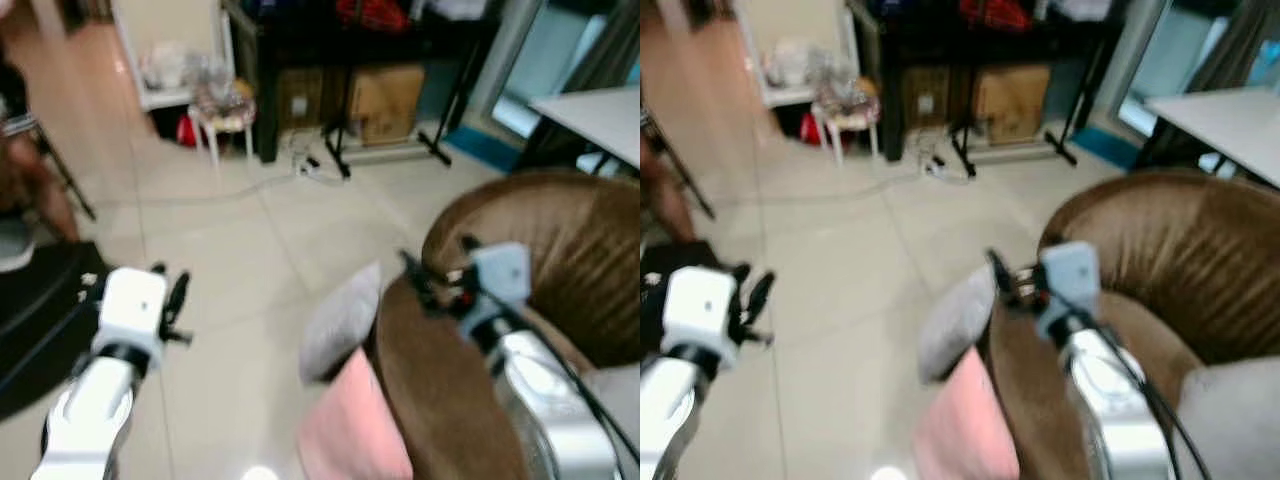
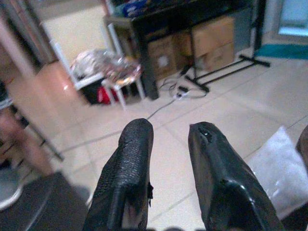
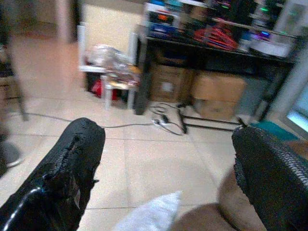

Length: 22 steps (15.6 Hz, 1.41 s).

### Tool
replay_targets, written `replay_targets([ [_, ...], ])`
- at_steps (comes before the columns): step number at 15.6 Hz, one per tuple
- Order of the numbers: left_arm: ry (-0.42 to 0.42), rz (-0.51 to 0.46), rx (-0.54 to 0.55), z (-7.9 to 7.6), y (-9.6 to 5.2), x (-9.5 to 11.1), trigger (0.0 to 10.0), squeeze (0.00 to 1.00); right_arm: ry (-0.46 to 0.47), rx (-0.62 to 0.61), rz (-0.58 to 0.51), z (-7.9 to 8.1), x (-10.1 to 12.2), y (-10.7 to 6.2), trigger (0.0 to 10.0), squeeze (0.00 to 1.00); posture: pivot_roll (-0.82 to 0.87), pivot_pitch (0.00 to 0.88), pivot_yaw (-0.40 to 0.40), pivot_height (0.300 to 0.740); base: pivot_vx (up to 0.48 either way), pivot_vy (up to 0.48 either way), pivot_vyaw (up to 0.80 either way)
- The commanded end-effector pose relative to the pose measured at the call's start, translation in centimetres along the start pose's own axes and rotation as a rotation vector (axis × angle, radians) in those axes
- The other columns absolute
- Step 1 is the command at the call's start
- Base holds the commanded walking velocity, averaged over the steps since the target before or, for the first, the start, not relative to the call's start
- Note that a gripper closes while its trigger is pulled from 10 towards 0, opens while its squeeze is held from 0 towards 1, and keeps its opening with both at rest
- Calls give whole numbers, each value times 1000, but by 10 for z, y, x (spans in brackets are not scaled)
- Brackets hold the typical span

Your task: Move the pillow to the sofa from floor

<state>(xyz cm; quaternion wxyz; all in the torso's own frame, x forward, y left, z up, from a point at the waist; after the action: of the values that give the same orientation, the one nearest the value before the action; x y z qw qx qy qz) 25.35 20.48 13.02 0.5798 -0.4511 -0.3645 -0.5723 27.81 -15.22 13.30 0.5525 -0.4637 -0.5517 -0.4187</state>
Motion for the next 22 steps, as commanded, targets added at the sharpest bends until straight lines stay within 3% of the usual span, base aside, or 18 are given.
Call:
replay_targets([
  [1,8,-1,-7,-3,-1,0,10000,0,25,-34,66,-6,-14,-1,10000,1000,-17,0,-32,732,0,0,0],
  [4,34,9,-14,-3,0,-3,10000,0,93,-159,76,-17,-22,-4,10000,1000,-17,0,-32,702,0,0,0],
  [7,48,13,-27,-6,-1,-4,10000,0,30,-156,81,-16,-23,-4,10000,1000,-18,0,-31,672,0,0,0],
  [12,48,14,-23,-6,-1,-4,10000,0,51,-107,78,-11,-22,-2,10000,1000,-22,0,-35,622,0,0,0],
  [15,44,9,3,-2,-3,-5,10000,0,4,-115,96,-17,-25,-2,10000,1000,-21,0,-42,587,0,0,0],
  [18,-6,37,5,-2,-6,-11,10000,0,14,-86,114,-18,-27,-2,10000,1000,-23,0,-44,552,0,0,0],
  [19,-15,45,5,-1,-7,-13,10000,333,7,-78,115,-18,-26,-2,10000,1000,-26,0,-47,542,0,0,0],
  [20,-25,50,10,0,-8,-15,10000,1000,-10,-67,102,-18,-25,-2,10000,1000,-26,0,-47,532,0,0,0],
  [22,-17,47,9,0,-9,-16,10000,1000,-34,-45,92,-18,-23,-1,10000,1000,-27,0,-50,527,0,0,0],
])
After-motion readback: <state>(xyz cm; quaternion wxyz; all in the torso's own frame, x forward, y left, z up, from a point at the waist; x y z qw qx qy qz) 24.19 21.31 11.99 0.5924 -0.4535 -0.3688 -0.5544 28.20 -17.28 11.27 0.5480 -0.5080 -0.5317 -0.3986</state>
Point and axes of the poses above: a point about 5 cm out from each wrist's last joint towards the gripper, its own y axis pointing out of the wrist towards the gripper, its own x axis along the axis of the wrist's last joint, z = x × y, the point moved 4 cm from there along y, pointing out of the wrist towards the gripper, and after that the axes turned 2 degrees about y, right-handed, at the moved point
